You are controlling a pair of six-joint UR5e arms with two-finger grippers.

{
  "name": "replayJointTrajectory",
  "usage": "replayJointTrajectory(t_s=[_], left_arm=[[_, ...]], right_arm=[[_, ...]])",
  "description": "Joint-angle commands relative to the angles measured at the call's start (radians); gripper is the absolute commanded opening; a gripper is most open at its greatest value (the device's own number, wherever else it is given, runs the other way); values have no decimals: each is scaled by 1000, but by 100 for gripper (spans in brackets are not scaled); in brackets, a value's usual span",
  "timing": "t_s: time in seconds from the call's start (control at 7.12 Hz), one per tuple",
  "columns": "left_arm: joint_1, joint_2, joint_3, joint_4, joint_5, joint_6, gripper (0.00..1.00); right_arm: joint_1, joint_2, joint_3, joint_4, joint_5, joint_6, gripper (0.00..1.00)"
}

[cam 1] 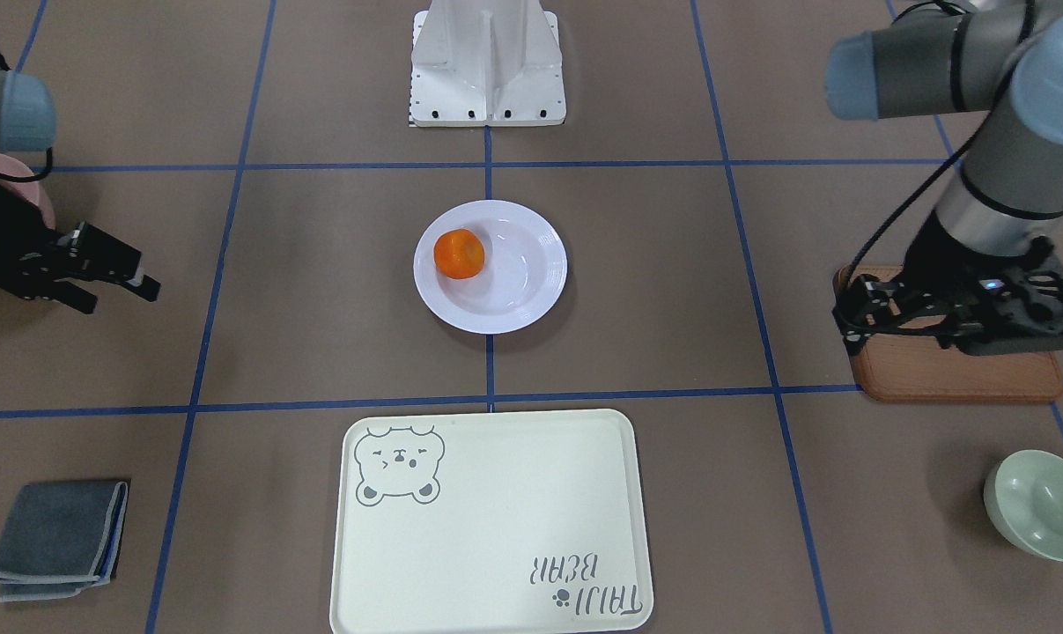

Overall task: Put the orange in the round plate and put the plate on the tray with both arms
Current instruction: 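Withdraw the left arm while the right arm reaches to the plate rim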

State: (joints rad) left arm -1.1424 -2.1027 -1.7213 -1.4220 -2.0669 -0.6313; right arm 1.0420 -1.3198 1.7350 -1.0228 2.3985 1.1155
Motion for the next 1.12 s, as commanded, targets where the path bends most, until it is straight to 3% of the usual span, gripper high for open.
replayJointTrajectory(t_s=[0.0, 0.14, 0.42, 0.84, 0.98], left_arm=[[-101, 12, 77, -9, -2, 103, 99], [-129, 13, 81, -8, -2, 102, 99], [-143, 44, 81, -9, -1, 104, 99], [-148, 141, 86, -91, 5, 107, 99], [-149, 141, 94, -91, 5, 107, 99]], right_arm=[[-204, 85, -50, 197, -230, 289, 100], [-250, 120, -87, 270, -257, 369, 100], [-383, 140, -213, 566, -449, 543, 100], [-468, 158, -267, 680, -577, 609, 100], [-471, 168, -303, 751, -581, 654, 100]])
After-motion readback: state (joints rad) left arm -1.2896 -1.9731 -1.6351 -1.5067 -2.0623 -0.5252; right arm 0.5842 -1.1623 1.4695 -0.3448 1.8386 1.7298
